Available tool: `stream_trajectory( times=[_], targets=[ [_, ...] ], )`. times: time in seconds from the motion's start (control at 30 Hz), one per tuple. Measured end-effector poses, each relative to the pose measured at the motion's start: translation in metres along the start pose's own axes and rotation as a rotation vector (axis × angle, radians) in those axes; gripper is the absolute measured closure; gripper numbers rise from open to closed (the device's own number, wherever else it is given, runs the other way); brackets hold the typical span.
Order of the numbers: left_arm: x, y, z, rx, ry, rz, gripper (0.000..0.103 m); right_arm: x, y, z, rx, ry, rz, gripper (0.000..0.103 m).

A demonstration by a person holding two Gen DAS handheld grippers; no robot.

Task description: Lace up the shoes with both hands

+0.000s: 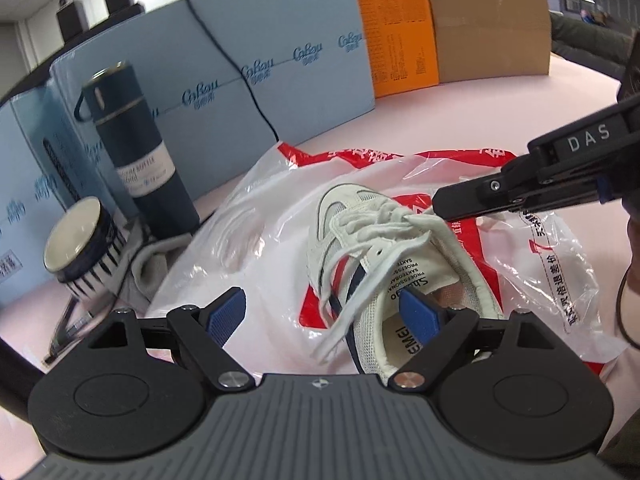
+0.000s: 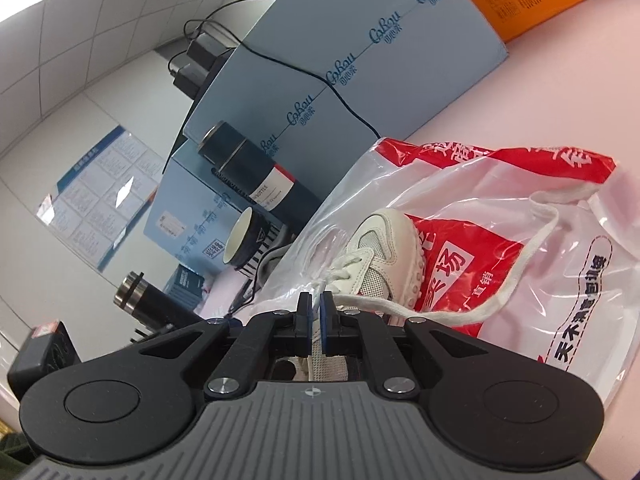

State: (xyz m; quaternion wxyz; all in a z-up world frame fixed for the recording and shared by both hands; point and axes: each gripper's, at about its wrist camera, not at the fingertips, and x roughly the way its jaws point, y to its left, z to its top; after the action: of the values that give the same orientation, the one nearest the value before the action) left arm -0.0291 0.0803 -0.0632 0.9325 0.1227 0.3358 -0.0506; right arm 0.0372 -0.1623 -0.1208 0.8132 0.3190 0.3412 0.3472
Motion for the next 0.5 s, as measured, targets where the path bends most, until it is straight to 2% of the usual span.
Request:
stream_trajectory(
  times=[0.07, 0.2, 0.27, 0.33, 0.4, 0.5],
  targets=[
    [0.001, 0.001, -0.001, -0.018, 0.007, -0.003, 0.021, 0.0, 0.001, 0.001, -0.001, -0.003, -0.008, 0.088],
    [0.001, 0.0, -0.002, -0.016, 0.005, 0.004, 0.019, 0.001, 0.003, 0.002, -0.019, 0.011, 0.014, 0.087],
    [0.003, -0.001, -0.002, -0.02, 0.012, 0.009, 0.019, 0.001, 0.004, 0.002, -0.025, 0.017, 0.03, 0.098],
    [0.004, 0.0, -0.003, -0.041, 0.023, 0.012, 0.018, -0.003, 0.003, 0.004, -0.02, 0.005, 0.015, 0.1],
    [0.005, 0.001, -0.003, -0.065, 0.03, 0.009, 0.018, -0.014, -0.004, 0.007, 0.029, -0.059, 0.002, 0.1],
    [0.006, 0.002, -0.004, -0.082, 0.034, 0.013, 0.017, -0.044, -0.021, 0.02, 0.139, -0.208, -0.026, 0.1]
  ],
)
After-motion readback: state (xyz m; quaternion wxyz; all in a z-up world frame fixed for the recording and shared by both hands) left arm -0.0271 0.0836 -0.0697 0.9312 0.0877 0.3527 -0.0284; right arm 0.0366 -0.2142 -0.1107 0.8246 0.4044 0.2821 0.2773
